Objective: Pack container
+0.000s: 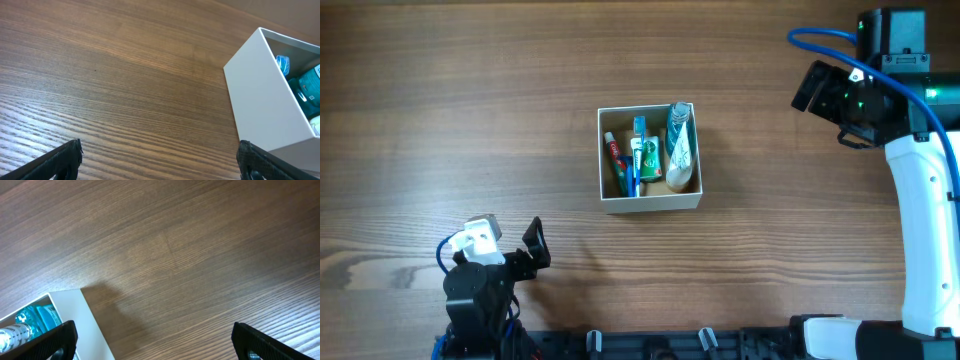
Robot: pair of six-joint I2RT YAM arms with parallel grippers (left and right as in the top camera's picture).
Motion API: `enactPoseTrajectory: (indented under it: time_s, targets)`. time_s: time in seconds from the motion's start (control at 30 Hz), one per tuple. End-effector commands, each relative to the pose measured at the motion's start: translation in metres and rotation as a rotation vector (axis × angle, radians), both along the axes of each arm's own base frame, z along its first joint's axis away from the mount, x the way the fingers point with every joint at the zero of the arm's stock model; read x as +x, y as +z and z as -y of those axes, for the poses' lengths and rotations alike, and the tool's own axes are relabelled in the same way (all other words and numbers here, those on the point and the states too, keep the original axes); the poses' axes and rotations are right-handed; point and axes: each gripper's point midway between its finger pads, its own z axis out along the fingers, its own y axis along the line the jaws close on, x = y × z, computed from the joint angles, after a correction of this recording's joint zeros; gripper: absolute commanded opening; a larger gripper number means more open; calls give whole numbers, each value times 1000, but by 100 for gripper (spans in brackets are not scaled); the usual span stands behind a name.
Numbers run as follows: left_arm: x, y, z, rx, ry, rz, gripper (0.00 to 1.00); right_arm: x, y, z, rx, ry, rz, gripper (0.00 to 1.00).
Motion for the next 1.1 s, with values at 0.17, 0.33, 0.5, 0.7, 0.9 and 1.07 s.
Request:
enactPoseTrajectory:
  time_s: [0.17, 0.33, 0.5, 0.7, 0.9, 1.07]
  targets:
    - [-1, -8, 5, 5, -36, -11, 100, 0, -5, 1, 9, -20, -13, 100]
    - [-1, -8, 5, 5, -36, -11, 100, -6, 2, 8, -72, 51, -16, 100]
    - [-1, -8, 5, 5, -36, -11, 100, -7, 46, -2, -167, 288, 157, 100]
    - [-1, -8, 5, 5, -36, -11, 100, -25, 56, -30, -306, 610, 459, 100]
    - [-1, -8, 5, 5, -36, -11, 100, -82, -33, -31, -302, 618, 497, 100]
    - [-1, -8, 5, 5, -36, -11, 100, -114, -79, -30, -319, 608, 559, 100]
